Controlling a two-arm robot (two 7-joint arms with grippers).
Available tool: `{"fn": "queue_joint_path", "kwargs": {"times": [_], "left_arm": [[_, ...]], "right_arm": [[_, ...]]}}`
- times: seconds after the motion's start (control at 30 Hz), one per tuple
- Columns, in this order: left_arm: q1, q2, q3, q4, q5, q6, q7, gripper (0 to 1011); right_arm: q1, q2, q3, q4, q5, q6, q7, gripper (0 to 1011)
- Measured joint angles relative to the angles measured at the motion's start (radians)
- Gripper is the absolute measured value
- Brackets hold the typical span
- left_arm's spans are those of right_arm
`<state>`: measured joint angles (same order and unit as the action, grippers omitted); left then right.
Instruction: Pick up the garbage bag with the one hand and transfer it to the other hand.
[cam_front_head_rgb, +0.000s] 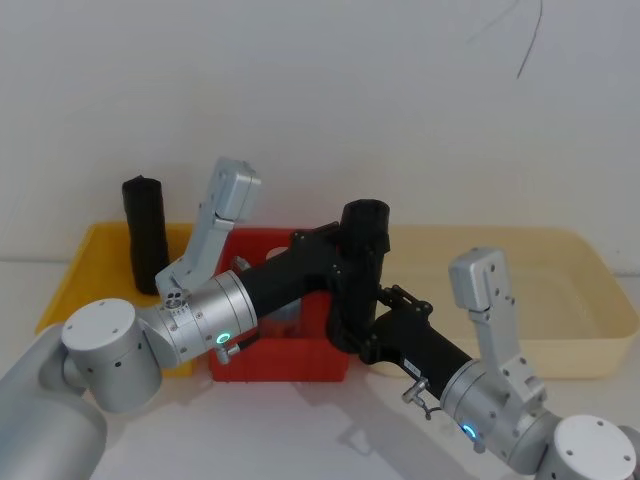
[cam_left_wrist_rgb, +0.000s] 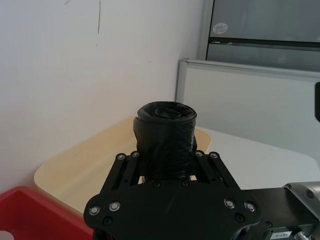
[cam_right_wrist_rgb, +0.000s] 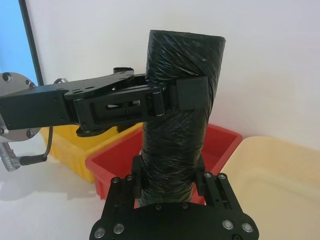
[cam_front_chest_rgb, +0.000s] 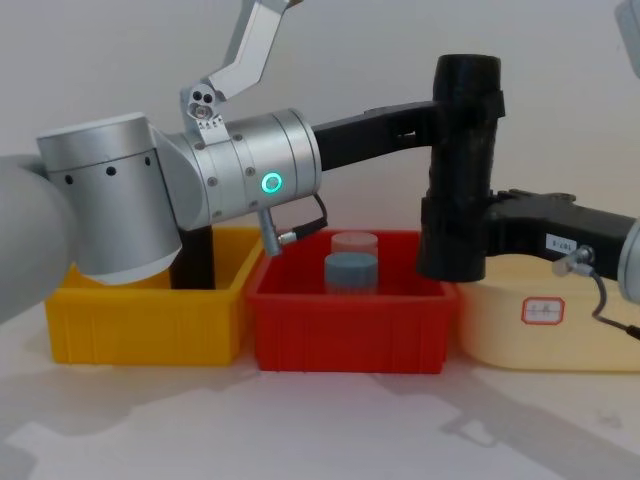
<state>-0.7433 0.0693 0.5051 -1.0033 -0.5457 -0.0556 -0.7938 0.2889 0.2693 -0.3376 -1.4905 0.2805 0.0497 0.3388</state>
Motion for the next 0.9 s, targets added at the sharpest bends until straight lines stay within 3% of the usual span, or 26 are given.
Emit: {"fn": "queue_joint_path", "kwargs": {"times": [0.3,0.5,0.57,0.6,0.9], "left_arm": [[0.0,0.0,0.0,0.0,0.0,0.0,0.0,442],[0.0,0.0,0.0,0.0,0.0,0.0,0.0,623],[0.0,0.0,0.0,0.0,0.0,0.0,0.0,724],[0.0,0.0,0.0,0.0,0.0,0.0,0.0,724],[0.0,0.0,0.0,0.0,0.0,0.0,0.0,997]], "right_arm": [[0.009,0.0,-0.002,0.008,0.01,-0.004,0.001,581],[0.01,0.003,0.004,0.009,0.011,-0.007,-0.004,579],[0.01,0.006,0.012,0.009,0.011,-0.007,-0.011,579],[0.01,0.006,0.012,0.009,0.011,-0.007,-0.011,580],[0.018,0.023,0.059,0.026,0.009,-0.009,-0.038,580]]}}
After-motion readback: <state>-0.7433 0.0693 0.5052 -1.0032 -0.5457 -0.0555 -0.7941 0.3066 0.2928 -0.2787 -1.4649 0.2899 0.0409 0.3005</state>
